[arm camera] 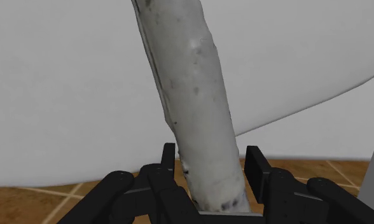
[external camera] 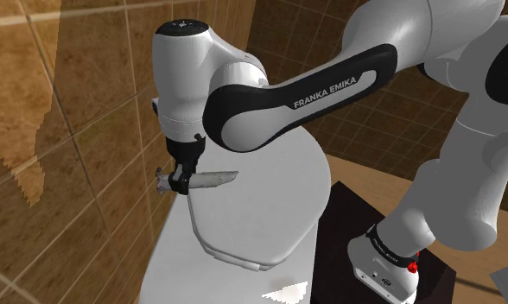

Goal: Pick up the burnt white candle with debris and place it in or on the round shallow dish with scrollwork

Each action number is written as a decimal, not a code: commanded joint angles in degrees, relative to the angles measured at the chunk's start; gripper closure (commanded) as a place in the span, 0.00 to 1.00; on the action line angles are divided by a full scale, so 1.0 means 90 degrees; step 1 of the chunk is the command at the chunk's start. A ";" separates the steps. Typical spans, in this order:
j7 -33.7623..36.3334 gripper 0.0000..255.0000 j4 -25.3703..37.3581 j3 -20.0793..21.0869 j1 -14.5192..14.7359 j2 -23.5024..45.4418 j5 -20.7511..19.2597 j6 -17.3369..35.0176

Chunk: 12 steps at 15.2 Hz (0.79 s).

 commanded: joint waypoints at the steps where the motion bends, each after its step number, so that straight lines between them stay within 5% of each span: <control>1: -0.0020 1.00 0.0035 0.0010 -0.0005 -0.0039 0.0026 -0.0070; 12: -0.0208 1.00 0.0546 0.0087 -0.0046 -0.0388 0.0253 -0.0881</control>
